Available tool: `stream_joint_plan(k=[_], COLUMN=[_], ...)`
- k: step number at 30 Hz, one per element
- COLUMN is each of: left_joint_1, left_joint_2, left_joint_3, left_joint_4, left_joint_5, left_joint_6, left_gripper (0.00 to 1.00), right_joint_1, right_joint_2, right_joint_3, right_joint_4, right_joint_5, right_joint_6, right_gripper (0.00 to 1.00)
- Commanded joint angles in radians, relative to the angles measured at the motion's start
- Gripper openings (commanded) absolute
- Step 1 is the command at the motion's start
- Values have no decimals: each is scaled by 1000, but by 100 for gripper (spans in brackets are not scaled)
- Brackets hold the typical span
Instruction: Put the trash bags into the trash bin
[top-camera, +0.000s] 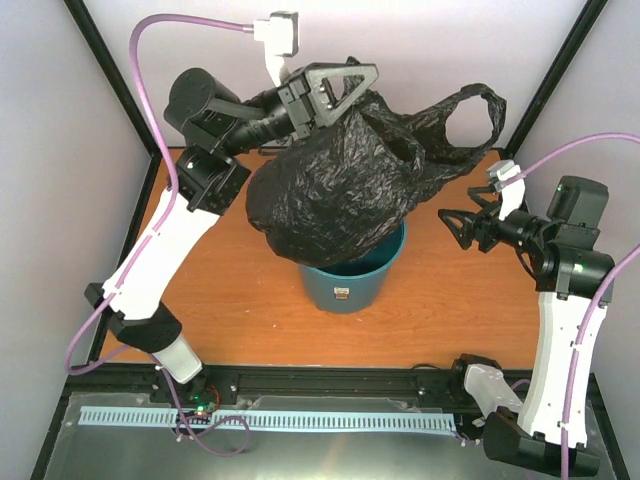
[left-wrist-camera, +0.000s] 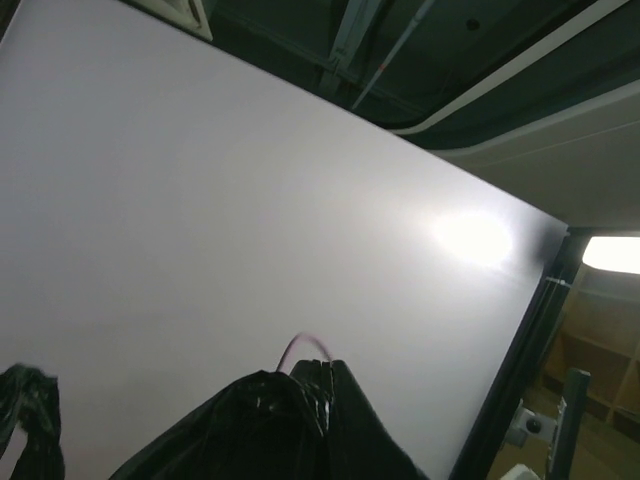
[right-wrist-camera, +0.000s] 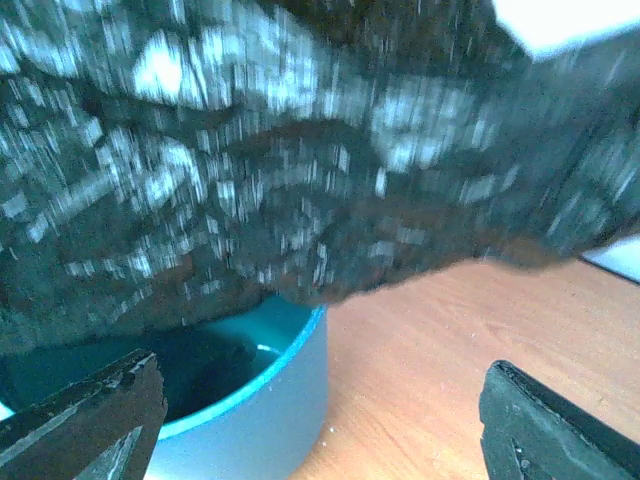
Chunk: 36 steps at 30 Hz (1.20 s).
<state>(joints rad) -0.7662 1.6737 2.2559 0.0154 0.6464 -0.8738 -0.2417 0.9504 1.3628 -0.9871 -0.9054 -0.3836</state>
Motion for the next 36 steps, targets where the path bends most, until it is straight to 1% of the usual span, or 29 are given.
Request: stream_joint_plan(k=[1, 6, 11, 14, 17, 19, 22, 24, 25, 28, 31, 32, 34, 35, 36], left_joint_1=[-12, -11, -11, -11, -12, -11, -12, -12, -12, -12, -9, -6, 11, 25, 40], left_joint_2=[-87, -116, -153, -171, -174, -176, -181, -186, -190, -194, -176, -160, -101, -65, -44], left_joint_3=[-66, -89, -121, -141, -141, -140, -142, -144, -144, -144, -123, -85, 16, 58, 84], left_joint_4=[-67, -121, -132, -132, -141, -148, -164, -178, -185, -208, -258, -283, -374, -408, -426], left_joint_5=[44, 90, 114, 120, 130, 133, 129, 120, 112, 73, 6, -12, -72, -97, -112], left_joint_6=[39, 45, 62, 74, 81, 87, 106, 124, 134, 167, 208, 233, 294, 315, 329], left_gripper=[1, 1, 1, 1, 1, 1, 1, 1, 1, 1, 1, 1, 1, 1, 1], right_joint_1=[-7, -7, -8, -8, -7, -8, -7, -8, -7, -7, -7, -8, -8, -8, -7], right_joint_2=[16, 51, 101, 145, 175, 182, 215, 218, 213, 197, 209, 224, 267, 292, 317], right_joint_3=[114, 274, 412, 469, 473, 453, 466, 455, 446, 429, 488, 525, 616, 664, 708], right_joint_4=[-30, -6, 22, 18, 30, 33, -54, -86, -91, -71, -22, -13, -2, 0, 0], right_joint_5=[6, 43, 154, 206, 256, 245, 166, 140, 134, 137, 148, 152, 162, 165, 162], right_joint_6=[106, 184, 234, 233, 207, 176, 114, 93, 87, 93, 140, 161, 206, 225, 239], right_gripper=[86, 85, 85, 84, 84, 84, 81, 79, 75, 53, 29, 20, 7, 3, 3])
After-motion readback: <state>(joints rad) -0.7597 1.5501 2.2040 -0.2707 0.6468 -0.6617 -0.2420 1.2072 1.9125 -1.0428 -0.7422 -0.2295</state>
